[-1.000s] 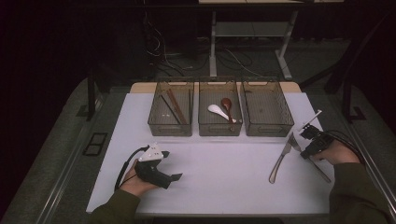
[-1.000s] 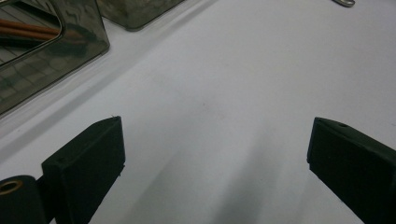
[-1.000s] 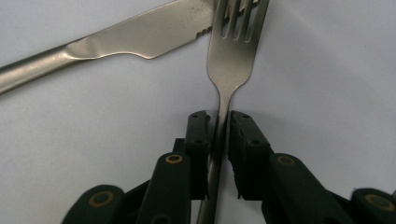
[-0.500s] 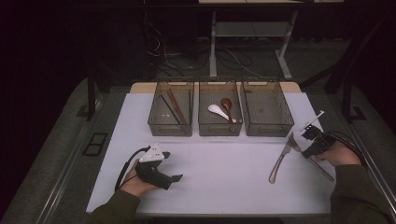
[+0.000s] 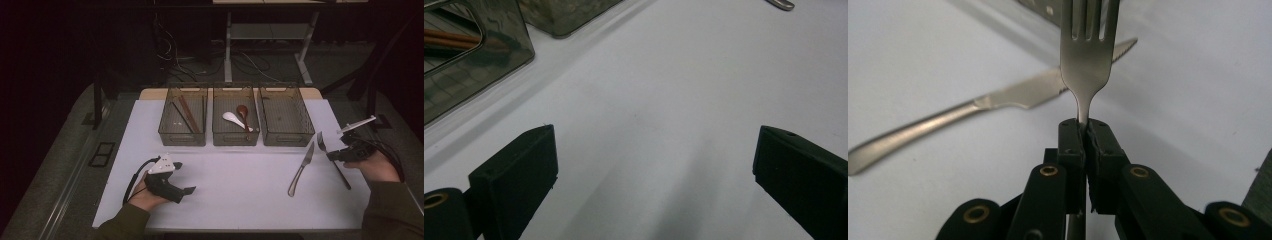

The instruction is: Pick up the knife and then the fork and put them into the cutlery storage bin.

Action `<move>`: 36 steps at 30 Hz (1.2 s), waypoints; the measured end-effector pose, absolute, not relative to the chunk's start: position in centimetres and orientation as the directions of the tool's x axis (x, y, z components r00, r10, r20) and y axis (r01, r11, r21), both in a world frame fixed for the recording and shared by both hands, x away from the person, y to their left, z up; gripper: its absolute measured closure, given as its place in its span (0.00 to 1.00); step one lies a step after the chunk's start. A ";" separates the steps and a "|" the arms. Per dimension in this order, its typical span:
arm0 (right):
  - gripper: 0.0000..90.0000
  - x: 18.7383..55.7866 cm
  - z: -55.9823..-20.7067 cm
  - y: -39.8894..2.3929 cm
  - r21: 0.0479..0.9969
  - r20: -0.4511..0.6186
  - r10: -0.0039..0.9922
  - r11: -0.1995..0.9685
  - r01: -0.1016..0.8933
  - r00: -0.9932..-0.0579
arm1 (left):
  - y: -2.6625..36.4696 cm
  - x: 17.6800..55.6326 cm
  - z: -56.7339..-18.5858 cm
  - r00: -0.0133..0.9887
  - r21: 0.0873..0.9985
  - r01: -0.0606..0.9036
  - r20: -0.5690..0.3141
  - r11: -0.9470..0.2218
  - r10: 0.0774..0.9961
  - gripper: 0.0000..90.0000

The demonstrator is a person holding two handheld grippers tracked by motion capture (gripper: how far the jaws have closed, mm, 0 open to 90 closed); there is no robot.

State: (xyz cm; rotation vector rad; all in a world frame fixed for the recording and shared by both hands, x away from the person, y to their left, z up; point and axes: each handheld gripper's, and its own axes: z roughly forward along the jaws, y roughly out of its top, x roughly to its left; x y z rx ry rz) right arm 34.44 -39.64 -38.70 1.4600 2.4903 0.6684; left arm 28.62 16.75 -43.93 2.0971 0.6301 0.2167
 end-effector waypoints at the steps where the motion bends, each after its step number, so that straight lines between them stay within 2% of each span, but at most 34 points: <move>1: 0.95 34.4 -38.5 -39.8 0.489 0.075 0.861 0.408 0.771 -0.503 | 16.8 28.6 -43.9 0.856 0.814 0.353 -0.081 -0.461 0.511 0.04; 9: 0.95 33.9 -36.9 -40.4 0.643 0.106 0.865 0.316 0.697 -0.490 | 16.8 28.6 -43.9 0.853 0.820 0.350 -0.079 -0.453 0.515 0.04; 16: 0.95 33.8 -36.1 -40.4 0.734 0.124 0.859 0.258 0.628 -0.497 | 16.9 28.7 -43.9 0.853 0.823 0.351 -0.083 -0.447 0.515 0.04; 24: 0.95 34.6 -34.6 -39.8 0.812 0.124 0.859 0.201 0.549 -0.497 | 16.9 28.7 -43.9 0.852 0.824 0.351 -0.084 -0.445 0.517 0.04; 36: 0.95 36.3 -32.0 -38.4 0.870 0.120 0.859 0.150 0.469 -0.497 | 16.7 28.7 -44.0 0.851 0.820 0.357 -0.089 -0.448 0.517 0.04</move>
